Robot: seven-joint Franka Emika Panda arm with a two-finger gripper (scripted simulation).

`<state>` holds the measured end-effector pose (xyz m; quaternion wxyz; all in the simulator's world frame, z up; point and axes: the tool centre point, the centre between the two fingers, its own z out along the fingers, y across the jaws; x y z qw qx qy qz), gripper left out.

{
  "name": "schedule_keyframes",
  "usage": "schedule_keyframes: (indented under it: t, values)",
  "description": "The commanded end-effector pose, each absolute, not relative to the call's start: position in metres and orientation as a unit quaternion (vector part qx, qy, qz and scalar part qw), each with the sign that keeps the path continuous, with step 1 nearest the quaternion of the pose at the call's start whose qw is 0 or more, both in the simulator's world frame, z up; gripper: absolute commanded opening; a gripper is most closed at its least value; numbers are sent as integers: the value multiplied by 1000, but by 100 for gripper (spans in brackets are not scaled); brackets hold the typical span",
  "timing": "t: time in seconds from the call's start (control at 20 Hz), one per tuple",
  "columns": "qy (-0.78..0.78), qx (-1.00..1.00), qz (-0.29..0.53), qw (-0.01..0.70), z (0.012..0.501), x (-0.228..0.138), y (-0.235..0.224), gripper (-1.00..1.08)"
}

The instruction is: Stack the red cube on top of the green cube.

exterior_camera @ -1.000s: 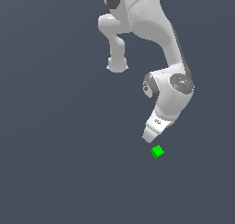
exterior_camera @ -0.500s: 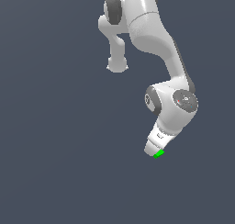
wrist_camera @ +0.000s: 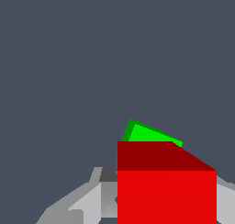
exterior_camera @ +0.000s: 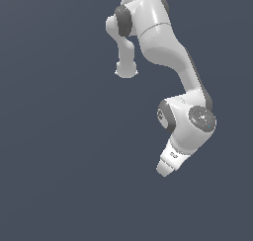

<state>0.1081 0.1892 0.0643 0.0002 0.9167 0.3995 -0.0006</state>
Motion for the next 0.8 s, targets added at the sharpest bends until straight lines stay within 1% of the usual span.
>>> schedule_keyframes:
  t: [0.0, 0.25, 0.3, 0.75]
  values:
    - [400, 917, 0, 0, 64, 112, 190, -100]
    - [400, 917, 0, 0, 63, 114, 190, -100]
    - [400, 917, 0, 0, 63, 114, 190, 100]
    - [400, 917, 0, 0, 63, 114, 190, 100]
